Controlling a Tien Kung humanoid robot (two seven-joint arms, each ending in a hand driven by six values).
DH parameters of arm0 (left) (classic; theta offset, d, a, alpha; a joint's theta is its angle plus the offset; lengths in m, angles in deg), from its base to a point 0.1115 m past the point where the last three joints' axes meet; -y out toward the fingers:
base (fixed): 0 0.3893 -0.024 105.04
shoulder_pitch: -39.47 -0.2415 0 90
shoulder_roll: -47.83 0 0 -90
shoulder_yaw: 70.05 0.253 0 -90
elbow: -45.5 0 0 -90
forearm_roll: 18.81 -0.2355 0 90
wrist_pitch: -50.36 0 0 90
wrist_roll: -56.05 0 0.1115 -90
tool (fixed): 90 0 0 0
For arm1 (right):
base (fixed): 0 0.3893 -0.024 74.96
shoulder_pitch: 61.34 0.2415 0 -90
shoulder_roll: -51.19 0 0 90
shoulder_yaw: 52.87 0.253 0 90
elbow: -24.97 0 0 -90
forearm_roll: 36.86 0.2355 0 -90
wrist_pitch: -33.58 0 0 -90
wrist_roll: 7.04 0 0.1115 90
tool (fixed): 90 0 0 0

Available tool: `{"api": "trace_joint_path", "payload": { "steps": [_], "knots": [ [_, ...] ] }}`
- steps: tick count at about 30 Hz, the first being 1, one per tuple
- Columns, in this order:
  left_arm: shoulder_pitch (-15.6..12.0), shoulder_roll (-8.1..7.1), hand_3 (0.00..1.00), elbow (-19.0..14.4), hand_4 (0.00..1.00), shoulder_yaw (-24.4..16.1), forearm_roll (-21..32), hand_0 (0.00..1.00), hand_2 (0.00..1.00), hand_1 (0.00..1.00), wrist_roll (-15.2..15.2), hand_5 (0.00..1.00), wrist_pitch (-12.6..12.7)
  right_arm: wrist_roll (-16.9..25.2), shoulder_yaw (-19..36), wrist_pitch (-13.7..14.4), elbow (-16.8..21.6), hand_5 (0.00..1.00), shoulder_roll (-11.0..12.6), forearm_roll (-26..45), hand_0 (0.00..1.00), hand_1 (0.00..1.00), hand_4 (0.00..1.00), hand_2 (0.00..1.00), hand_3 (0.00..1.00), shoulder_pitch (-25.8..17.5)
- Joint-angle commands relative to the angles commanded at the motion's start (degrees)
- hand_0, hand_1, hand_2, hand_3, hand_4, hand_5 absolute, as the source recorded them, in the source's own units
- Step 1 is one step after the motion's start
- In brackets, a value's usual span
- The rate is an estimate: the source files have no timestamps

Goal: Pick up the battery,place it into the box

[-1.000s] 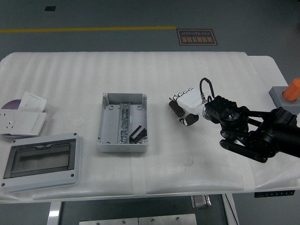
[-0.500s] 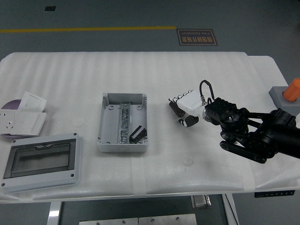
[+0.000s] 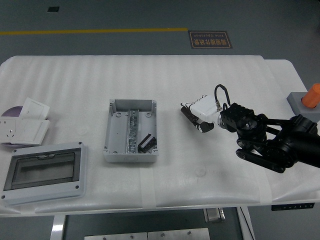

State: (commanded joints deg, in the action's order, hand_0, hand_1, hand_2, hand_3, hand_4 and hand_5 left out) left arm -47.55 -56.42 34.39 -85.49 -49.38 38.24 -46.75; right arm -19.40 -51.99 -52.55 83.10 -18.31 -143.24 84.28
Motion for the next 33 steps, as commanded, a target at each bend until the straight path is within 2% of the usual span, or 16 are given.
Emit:
{"api": "trace_joint_path", "payload": {
  "steps": [8,18,26,30,33],
  "knots": [
    [-0.04,0.07,0.55,-0.09,0.468,0.95,0.87,0.599,0.547,0.662,0.33,0.492,0.19,0.32,0.43,0.98,0.31,0.186,0.42,0.54,0.824,0.783,0.354,0.758,0.846,-0.31],
    [-0.17,0.25,0.561,-0.08,0.468,1.26,1.33,0.599,0.547,0.662,0.56,0.496,0.47,0.02,5.84,3.09,4.07,0.156,2.3,1.35,0.788,0.766,0.322,0.726,0.828,-1.79],
    [-0.42,0.45,0.569,-0.03,0.469,1.14,1.32,0.599,0.551,0.661,0.55,0.498,0.5,-0.63,10.41,5.36,11.94,0.159,2.71,3.59,0.779,0.762,0.319,0.726,0.823,-3.93],
    [-0.59,0.53,0.572,0.04,0.466,0.32,0.57,0.599,0.552,0.662,0.23,0.498,0.34,-0.19,12.69,7.75,16.74,0.158,0.99,6.79,0.779,0.762,0.321,0.725,0.821,-5.76],
    [-0.71,0.55,0.572,0.08,0.466,-0.1,0.28,0.599,0.552,0.662,0.03,0.498,0.22,1.37,13.55,10.1,18.79,0.158,-0.74,8.95,0.779,0.762,0.321,0.725,0.821,-6.87]
  ]
}}
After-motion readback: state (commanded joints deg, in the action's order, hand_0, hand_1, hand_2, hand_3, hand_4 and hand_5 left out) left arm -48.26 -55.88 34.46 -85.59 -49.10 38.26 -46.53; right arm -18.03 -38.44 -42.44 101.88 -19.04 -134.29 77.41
